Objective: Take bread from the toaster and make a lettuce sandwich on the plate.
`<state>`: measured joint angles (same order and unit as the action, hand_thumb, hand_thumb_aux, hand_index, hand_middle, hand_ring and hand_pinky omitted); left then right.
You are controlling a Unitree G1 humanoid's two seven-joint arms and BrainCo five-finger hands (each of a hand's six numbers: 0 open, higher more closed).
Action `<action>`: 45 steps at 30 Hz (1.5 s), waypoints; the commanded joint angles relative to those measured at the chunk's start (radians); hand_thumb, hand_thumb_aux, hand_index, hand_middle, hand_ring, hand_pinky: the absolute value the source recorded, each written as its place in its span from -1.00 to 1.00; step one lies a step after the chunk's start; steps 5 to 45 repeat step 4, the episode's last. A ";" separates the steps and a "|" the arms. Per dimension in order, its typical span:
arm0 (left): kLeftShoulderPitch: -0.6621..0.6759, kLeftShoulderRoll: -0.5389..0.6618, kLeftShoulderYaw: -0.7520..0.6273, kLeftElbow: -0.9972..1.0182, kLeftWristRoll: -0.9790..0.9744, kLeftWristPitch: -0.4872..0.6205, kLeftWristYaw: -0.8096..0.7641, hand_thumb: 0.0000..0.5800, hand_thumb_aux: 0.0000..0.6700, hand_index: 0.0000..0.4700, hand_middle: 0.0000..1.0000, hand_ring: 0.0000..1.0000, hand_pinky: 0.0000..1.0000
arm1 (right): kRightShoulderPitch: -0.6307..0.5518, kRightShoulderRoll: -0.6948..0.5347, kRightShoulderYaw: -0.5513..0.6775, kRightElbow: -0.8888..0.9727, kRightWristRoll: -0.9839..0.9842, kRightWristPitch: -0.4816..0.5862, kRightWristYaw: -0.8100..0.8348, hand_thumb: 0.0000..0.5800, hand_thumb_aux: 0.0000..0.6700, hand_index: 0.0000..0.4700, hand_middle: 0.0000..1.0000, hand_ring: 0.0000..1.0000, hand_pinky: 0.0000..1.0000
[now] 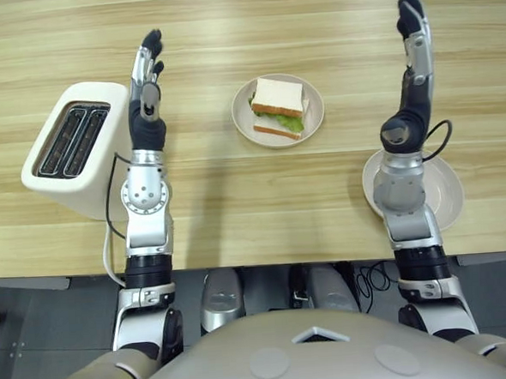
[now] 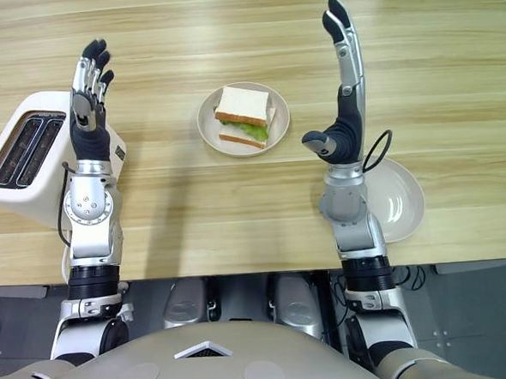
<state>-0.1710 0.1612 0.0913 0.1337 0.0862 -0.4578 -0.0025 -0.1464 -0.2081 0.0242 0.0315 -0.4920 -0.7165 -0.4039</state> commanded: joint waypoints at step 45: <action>-0.039 0.031 0.035 0.112 -0.019 -0.098 0.020 -1.00 -1.00 -1.00 -1.00 -1.00 -1.00 | -0.020 -0.018 -0.014 0.062 -0.056 -0.021 -0.035 -1.00 -1.00 -1.00 -1.00 -1.00 -1.00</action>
